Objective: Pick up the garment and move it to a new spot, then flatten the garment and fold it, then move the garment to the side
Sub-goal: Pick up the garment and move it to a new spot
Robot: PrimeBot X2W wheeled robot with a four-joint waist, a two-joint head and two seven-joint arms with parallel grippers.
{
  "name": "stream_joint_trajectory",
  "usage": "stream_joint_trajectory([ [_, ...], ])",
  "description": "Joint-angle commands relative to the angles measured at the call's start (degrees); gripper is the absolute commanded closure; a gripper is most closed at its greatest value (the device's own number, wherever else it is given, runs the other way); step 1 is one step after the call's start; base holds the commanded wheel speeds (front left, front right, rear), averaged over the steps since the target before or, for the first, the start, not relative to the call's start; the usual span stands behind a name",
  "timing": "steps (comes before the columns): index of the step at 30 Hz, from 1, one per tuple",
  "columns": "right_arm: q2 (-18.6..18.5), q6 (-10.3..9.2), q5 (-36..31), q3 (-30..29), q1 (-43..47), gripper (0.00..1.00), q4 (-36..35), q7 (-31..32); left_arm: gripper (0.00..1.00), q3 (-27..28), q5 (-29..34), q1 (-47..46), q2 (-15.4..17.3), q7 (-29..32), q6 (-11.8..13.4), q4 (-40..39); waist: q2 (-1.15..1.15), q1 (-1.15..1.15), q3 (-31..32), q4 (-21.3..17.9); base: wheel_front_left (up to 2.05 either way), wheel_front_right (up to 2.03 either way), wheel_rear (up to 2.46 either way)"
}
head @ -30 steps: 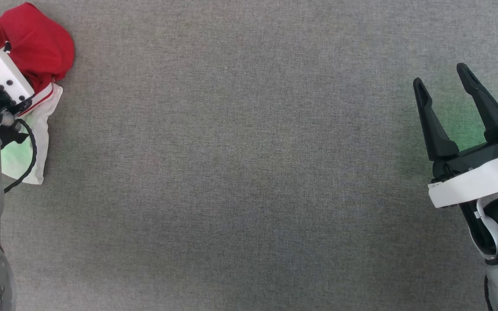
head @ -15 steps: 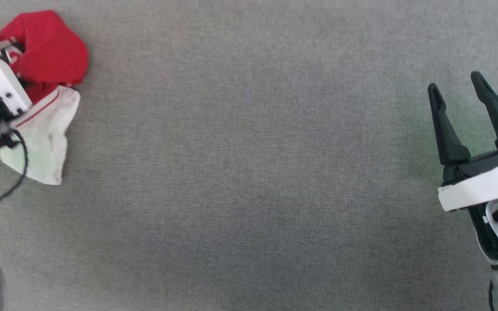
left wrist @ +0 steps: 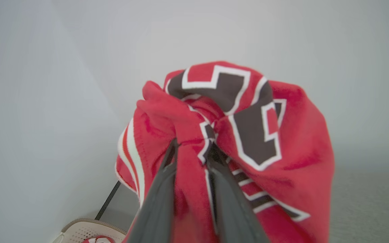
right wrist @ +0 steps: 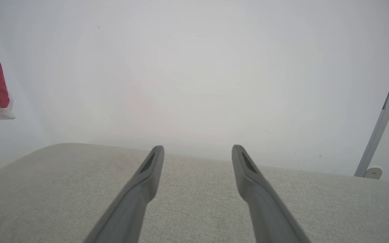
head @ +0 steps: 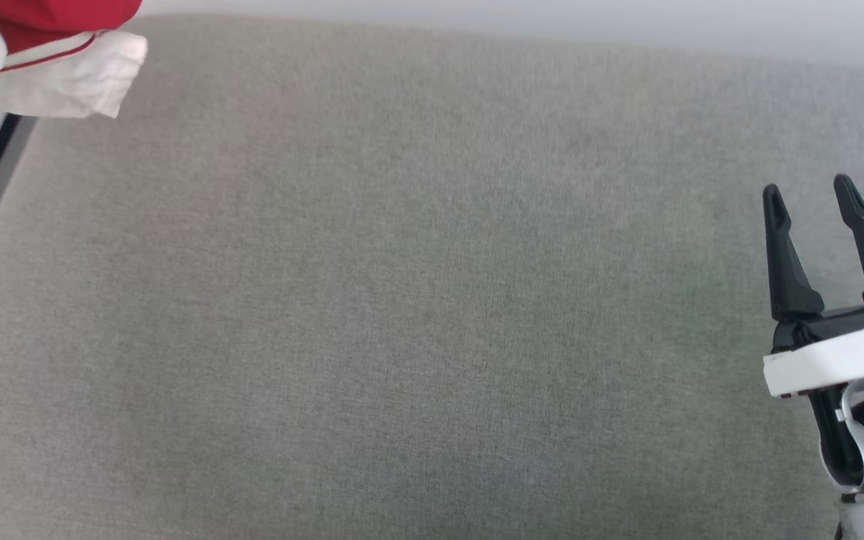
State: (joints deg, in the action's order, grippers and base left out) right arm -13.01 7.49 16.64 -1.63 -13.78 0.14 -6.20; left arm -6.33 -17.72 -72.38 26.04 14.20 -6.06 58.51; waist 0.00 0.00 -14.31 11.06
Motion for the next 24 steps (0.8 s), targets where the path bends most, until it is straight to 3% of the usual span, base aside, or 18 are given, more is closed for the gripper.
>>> stream_joint_trajectory([
  [1, 0.42, 0.0, -0.14, -0.42, 0.87, 0.0, 0.09, -0.54, 1.0, -0.83, 0.19, -0.39, -0.34, 0.76, -0.49, -1.48, 0.0, 0.0, 2.38, 0.34, 0.0, 0.0, 0.0],
  [10, 2.88, -0.01, -0.68, -4.25, 2.95, 0.0, 0.11, -1.38, 1.0, -5.52, -3.55, 5.02, -1.79, 9.97, -1.4, -16.32, 0.0, 0.0, 6.56, -3.46, 0.0, 0.0, 0.0],
  [17, 3.97, 0.0, -1.79, -8.1, 3.93, 0.0, 0.19, -1.88, 1.0, -8.41, -7.76, 12.56, -1.89, 19.69, -1.38, -32.44, 0.0, 0.0, 6.96, -10.16, 0.0, 0.0, 0.0],
  [24, 5.23, 0.0, -2.23, -11.02, 4.94, 0.0, 0.03, -2.42, 1.0, -11.1, -11.27, 20.62, -3.72, 31.55, 0.81, -45.18, 0.0, 0.0, 5.89, -16.76, 0.0, 0.0, 0.0],
])
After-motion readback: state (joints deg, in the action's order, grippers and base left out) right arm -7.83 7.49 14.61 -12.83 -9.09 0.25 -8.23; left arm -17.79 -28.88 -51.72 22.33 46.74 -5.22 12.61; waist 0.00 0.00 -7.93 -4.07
